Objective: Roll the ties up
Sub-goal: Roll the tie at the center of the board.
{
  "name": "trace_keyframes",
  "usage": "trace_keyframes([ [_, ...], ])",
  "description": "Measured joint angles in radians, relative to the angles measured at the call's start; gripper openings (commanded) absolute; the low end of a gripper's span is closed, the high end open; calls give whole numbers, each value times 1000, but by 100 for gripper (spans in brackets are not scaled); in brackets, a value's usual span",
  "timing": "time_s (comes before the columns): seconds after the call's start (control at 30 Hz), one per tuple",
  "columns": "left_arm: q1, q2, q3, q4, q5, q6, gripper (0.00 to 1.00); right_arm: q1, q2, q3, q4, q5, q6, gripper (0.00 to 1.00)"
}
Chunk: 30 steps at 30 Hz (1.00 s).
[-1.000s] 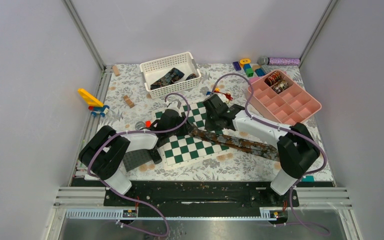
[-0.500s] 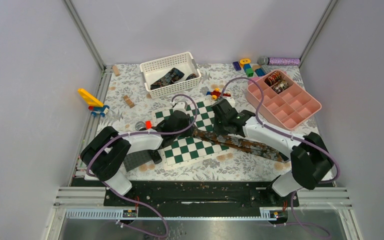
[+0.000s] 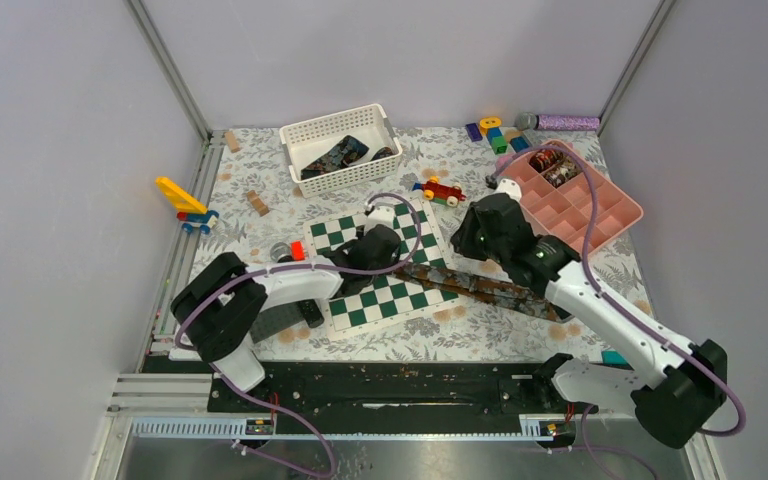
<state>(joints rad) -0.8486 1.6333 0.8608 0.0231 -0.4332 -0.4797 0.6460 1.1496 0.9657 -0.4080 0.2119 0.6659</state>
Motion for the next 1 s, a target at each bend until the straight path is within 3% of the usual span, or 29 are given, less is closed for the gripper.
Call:
trace_keyframes([
  [0.53,-175,167,167,-156,-325,166,21,-37,-177,-2,-29,29,-24,30],
  [1.0,-265,302,275,-243,-482,252,23,-45,-228,-2,-46,53,-33,31],
])
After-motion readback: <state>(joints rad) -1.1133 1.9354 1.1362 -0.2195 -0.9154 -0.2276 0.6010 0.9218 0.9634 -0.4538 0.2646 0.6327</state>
